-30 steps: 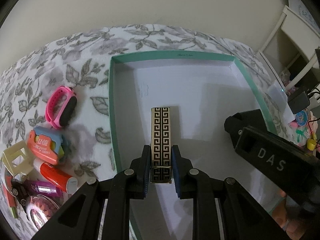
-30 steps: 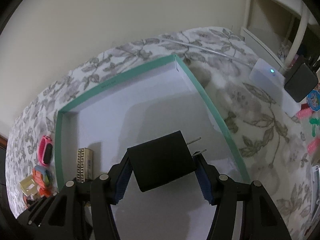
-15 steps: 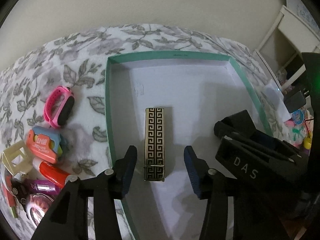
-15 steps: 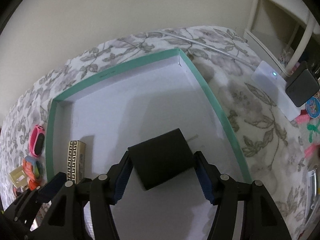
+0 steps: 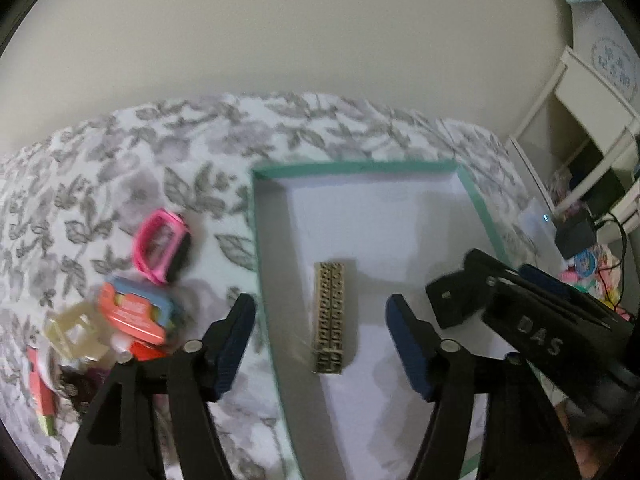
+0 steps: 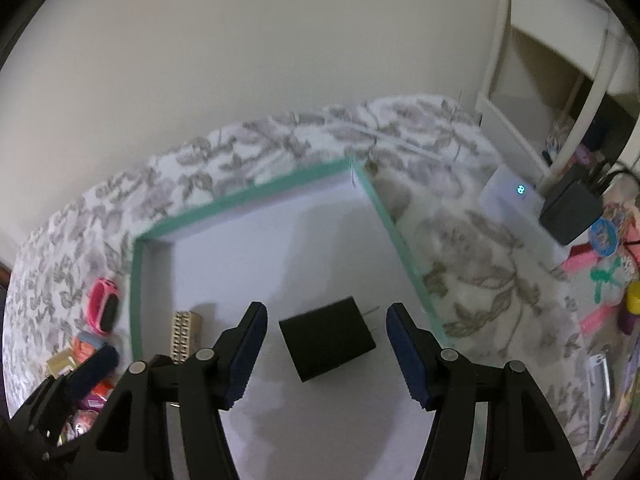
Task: Organize rigid objects
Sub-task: 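Open left gripper to drop the gold bar while right releases the charger in tray, then move both open tools back to the pile of toys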
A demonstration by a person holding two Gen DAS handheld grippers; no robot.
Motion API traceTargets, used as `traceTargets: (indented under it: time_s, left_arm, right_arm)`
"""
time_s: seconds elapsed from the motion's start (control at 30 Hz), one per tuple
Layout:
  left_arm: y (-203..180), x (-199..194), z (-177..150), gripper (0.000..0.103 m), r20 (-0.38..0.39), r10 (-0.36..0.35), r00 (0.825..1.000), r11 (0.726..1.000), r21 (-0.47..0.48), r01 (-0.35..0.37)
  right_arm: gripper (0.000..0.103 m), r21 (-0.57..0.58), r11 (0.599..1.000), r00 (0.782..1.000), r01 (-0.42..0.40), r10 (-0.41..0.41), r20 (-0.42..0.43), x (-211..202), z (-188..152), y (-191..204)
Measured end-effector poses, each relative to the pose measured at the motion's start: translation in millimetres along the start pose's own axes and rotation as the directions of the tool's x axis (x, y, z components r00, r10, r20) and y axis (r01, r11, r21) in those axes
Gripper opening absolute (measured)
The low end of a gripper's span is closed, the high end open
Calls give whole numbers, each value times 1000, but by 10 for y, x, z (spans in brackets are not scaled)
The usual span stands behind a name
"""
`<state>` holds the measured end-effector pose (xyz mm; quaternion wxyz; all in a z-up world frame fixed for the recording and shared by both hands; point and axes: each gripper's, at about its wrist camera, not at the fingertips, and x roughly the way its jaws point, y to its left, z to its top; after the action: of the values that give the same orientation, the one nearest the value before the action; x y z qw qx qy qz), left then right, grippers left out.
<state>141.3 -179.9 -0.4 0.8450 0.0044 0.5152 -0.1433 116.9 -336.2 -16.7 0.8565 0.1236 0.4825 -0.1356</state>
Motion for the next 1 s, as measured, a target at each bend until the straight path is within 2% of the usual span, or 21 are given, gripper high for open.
traceTargets:
  time_s: [0.03, 0.2, 0.27, 0.37, 0.47, 0.7, 0.73, 0.77, 0.8, 1.0]
  left_arm:
    - [27, -31, 15, 79, 10, 12, 1000, 1000, -3, -12]
    - [264, -105, 80, 80, 28, 50, 998, 997, -68, -48]
    - [364, -98, 85, 90, 25, 63, 998, 994, -94, -61]
    - [525, -98, 94, 91, 27, 85, 996, 987, -140, -80]
    - [667, -119, 100, 91, 34, 94, 995, 980, -180, -86]
    - [921, -215, 109, 91, 64, 136, 989, 969, -214, -120]
    - [966, -221, 111, 94, 62, 142, 988, 968, -219, -125]
    - [999, -224, 110, 102, 59, 149, 987, 965, -226, -132]
    - [1031, -237, 103, 102, 59, 154, 986, 963, -232, -136]
    - [1144, -439, 97, 103, 86, 135, 987, 962, -249, -110]
  right_arm:
    - [70, -3, 1000, 1000, 1, -1, 9, -34, 14, 10]
    - [81, -18, 1000, 999, -8, 8, 44, -157, 59, 41]
    - [85, -18, 1000, 999, -11, 12, 52, -168, 59, 46]
    - [87, -26, 1000, 999, -16, 17, 50, -159, 46, 70]
    - [103, -37, 999, 998, -20, 22, 55, -139, 29, 104]
    - [103, -81, 996, 997, -47, 53, 63, -149, -5, 266]
    - [103, -88, 995, 996, -55, 60, 61, -148, -13, 306]
    - [103, -96, 994, 996, -61, 67, 59, -148, -20, 349]
    - [103, -102, 993, 996, -64, 70, 59, -151, -27, 377]
    - [103, -157, 985, 993, -72, 85, 77, -289, -43, 627]
